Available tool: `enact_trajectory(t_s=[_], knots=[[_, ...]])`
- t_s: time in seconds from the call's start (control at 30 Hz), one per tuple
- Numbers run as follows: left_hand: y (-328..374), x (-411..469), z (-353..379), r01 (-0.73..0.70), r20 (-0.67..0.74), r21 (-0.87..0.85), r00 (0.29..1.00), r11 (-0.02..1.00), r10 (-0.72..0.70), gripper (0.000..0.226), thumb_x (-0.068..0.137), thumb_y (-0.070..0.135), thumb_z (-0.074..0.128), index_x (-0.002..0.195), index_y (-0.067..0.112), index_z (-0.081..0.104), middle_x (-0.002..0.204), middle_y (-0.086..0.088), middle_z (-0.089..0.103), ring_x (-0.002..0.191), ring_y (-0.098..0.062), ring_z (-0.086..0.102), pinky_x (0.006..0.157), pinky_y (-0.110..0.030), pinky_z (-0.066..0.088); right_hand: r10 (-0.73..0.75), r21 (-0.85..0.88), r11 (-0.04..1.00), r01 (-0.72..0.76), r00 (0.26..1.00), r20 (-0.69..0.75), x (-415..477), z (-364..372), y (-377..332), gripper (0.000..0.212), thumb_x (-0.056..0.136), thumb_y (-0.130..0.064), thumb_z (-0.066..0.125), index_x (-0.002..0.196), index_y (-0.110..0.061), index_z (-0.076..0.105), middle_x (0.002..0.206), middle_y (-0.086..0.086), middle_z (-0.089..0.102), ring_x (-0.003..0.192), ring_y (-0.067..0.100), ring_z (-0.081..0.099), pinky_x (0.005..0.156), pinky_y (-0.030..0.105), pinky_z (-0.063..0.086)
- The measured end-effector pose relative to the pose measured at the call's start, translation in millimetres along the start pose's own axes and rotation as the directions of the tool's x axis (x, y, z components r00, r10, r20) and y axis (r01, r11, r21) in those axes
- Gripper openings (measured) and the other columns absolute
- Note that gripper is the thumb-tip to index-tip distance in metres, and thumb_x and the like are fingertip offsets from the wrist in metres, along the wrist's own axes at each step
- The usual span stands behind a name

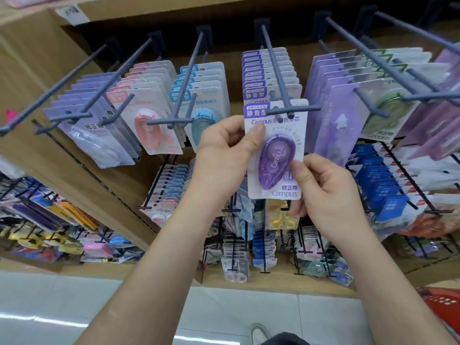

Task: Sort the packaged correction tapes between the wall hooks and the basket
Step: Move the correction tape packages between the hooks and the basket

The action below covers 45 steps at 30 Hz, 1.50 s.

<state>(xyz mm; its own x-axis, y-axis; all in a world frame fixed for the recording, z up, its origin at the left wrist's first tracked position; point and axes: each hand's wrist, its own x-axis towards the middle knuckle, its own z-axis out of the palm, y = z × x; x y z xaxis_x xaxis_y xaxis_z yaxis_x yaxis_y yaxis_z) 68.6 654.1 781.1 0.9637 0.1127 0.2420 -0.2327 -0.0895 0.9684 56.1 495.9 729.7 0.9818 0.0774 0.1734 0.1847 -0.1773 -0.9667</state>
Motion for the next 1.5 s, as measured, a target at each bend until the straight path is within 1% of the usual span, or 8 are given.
enact_trajectory(t_s=[0.17,0.33,0.47,0.7,0.87,1.07,1.27,1.5], knots=[[-6.3,10.2,5.3,-0.116,-0.167,0.209,0.974,0.971,0.152,0.021,0.093,0.016,0.066,0.082,0.033,0.066,0.071,0.015,0.067,0.068,0.003,0.059,0.067,-0.018,0.050,0.040,-0.013,0.999,-0.040,0.999,-0.018,10.0,4.4,9.2,0.017,0.097,-0.014,0.060,0.081,-0.019,0.063,0.066,0.003,0.061,0.052,0.011,0.065,0.049,0.019,0.051],[-12.4,20.5,13.7,-0.157,-0.196,0.368,0.950,0.916,0.242,0.019,0.096,0.016,0.060,0.087,0.032,0.062,0.069,0.022,0.059,0.067,0.006,0.055,0.064,-0.011,0.044,0.058,-0.190,0.979,-0.071,0.996,-0.075,6.2,-1.6,20.3,0.026,0.096,-0.026,0.061,0.079,-0.045,0.066,0.071,0.000,0.071,0.069,0.021,0.071,0.072,0.049,0.060],[-15.6,24.7,10.5,-0.154,-0.184,0.448,0.948,0.881,0.259,0.009,0.096,0.017,0.060,0.098,0.018,0.069,0.069,0.022,0.055,0.066,0.012,0.051,0.063,-0.005,0.038,0.093,-0.228,0.967,-0.111,0.992,-0.091,-8.3,-5.0,18.2,0.022,0.095,-0.027,0.059,0.083,-0.045,0.066,0.073,-0.008,0.072,0.070,0.017,0.071,0.074,0.050,0.059],[-26.7,-21.3,-11.3,-0.053,-0.107,0.249,0.991,0.967,0.082,0.038,0.094,0.007,0.062,0.132,0.013,0.058,0.110,0.007,0.065,0.091,0.010,0.059,0.082,-0.004,0.045,0.188,-0.291,0.932,-0.216,0.975,-0.121,-55.6,-7.4,23.6,0.021,0.096,-0.022,0.060,0.091,-0.041,0.067,0.075,-0.008,0.072,0.069,0.011,0.069,0.073,0.046,0.060],[-61.2,-78.4,-37.5,-0.011,0.092,0.273,0.996,0.962,-0.015,0.029,0.096,0.013,0.060,0.091,0.041,0.067,0.078,0.020,0.069,0.079,0.000,0.064,0.078,-0.021,0.054,0.244,-0.418,0.850,-0.319,0.943,-0.224,-111.7,-10.2,40.7,0.026,0.092,-0.019,0.063,0.080,-0.042,0.065,0.071,-0.009,0.071,0.071,0.015,0.069,0.072,0.043,0.059],[-116.8,-120.1,-40.6,0.060,0.312,0.435,0.926,0.899,-0.212,0.030,0.094,0.010,0.061,0.084,0.038,0.068,0.075,0.022,0.067,0.072,0.003,0.064,0.069,-0.015,0.050,0.349,-0.618,0.666,-0.417,0.907,-0.235,-178.5,-22.3,76.5,0.012,0.093,-0.015,0.064,0.095,-0.020,0.075,0.078,0.003,0.073,0.073,0.022,0.064,0.069,0.031,0.044],[-182.7,-162.3,10.5,-0.077,0.593,0.595,0.713,0.800,-0.373,0.032,0.090,-0.004,0.053,0.098,0.017,0.076,0.092,0.011,0.066,0.090,-0.012,0.063,0.078,-0.013,0.043,0.576,-0.677,0.343,-0.651,0.715,-0.396,-280.0,-74.1,130.6,0.014,0.093,-0.021,0.058,0.101,-0.020,0.069,0.092,0.005,0.073,0.090,0.031,0.066,0.068,0.031,0.041],[-207.4,-210.5,125.9,-0.075,0.679,0.596,0.579,0.799,-0.452,0.024,0.097,0.013,0.054,0.098,0.034,0.068,0.084,0.018,0.069,0.080,0.006,0.064,0.067,-0.005,0.044,0.634,-0.374,0.282,-0.883,0.465,-0.619,-385.9,-160.5,166.5,0.028,0.093,-0.018,0.058,0.119,-0.017,0.067,0.095,0.002,0.069,0.093,0.027,0.063,0.084,0.040,0.052]])
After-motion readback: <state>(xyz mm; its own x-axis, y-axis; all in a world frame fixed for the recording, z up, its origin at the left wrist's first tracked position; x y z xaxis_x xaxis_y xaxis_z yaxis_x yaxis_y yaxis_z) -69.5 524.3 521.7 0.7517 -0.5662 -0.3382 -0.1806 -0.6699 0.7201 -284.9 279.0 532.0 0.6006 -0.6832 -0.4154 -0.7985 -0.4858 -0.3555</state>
